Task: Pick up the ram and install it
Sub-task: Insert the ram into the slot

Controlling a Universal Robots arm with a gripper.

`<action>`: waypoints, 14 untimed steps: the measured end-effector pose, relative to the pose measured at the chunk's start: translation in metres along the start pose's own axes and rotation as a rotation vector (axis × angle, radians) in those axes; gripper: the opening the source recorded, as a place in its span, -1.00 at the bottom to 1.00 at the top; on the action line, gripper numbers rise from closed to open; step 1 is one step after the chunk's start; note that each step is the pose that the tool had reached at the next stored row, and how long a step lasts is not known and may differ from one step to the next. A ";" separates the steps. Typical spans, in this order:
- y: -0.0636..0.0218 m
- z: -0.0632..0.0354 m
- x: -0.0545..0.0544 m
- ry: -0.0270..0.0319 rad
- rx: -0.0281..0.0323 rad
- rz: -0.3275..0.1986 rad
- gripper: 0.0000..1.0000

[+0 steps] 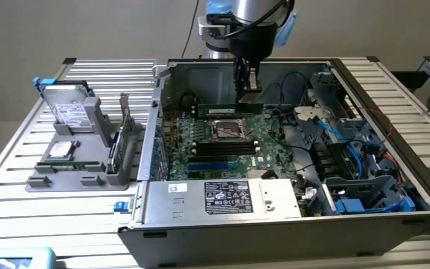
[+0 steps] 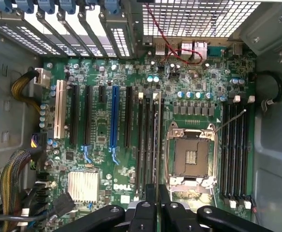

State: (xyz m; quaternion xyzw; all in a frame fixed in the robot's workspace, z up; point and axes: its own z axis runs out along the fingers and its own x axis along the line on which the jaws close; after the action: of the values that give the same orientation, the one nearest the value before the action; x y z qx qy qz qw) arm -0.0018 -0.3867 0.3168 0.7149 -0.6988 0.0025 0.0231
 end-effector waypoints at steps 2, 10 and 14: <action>-0.0001 0.0028 -0.001 0.0056 -0.0001 0.000 -0.73; -0.0002 0.0090 -0.001 0.0090 -0.0014 -0.003 -0.73; -0.0004 0.0161 -0.001 0.0092 -0.0022 -0.004 -0.73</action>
State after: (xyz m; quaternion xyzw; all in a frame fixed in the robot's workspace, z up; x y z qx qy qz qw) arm -0.0019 -0.3863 0.3007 0.7162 -0.6974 0.0049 0.0271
